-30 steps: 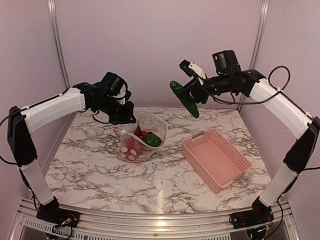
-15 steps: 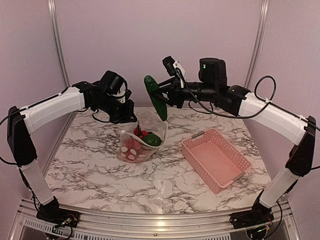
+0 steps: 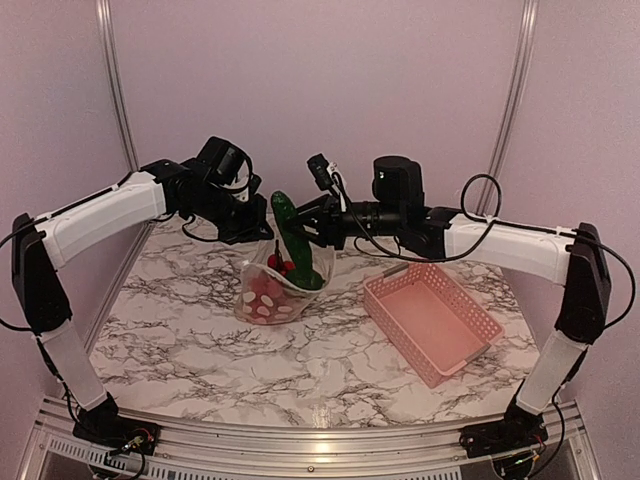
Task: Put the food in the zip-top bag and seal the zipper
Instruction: Place the fake vegetable in the zipper food storage bag.
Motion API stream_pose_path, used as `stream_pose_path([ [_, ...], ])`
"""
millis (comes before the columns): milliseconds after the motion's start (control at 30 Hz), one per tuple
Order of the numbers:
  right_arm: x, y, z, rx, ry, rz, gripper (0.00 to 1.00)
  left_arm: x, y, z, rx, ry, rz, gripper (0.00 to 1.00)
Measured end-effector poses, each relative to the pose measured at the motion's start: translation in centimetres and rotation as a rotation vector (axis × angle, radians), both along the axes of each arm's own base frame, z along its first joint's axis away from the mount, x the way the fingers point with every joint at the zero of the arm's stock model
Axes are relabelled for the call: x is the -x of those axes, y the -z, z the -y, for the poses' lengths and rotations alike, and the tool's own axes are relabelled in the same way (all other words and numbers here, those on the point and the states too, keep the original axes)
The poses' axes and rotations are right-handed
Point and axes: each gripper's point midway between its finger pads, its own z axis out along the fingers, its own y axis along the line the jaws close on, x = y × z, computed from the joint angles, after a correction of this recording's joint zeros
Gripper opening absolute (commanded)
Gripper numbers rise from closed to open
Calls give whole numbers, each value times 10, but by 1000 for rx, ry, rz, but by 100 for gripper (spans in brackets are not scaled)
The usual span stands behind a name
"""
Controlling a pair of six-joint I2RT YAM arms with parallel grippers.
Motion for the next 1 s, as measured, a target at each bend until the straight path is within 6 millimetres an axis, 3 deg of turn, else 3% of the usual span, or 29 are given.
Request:
stream_pose_path([
  [233, 2, 41, -11, 26, -33, -96, 3, 0, -2, -1, 6, -4, 3, 0],
  [333, 5, 51, -11, 35, -38, -120, 10, -2, -3, -1, 9, -9, 6, 0],
  [433, 6, 59, -10, 41, -37, -133, 23, -3, -4, -2, 12, -13, 7, 0],
  [567, 8, 67, -8, 58, -38, -137, 52, -5, -5, -2, 17, -16, 14, 0],
  [700, 9, 74, -5, 95, -47, -108, 59, -6, -6, -2, 18, -17, 16, 0],
  [867, 0, 62, 5, 136, -46, -39, 57, -7, -5, -4, 19, -20, 17, 0],
  [1000, -5, 25, 22, 142, -59, 83, 52, -5, -5, -6, 21, -21, 16, 0],
])
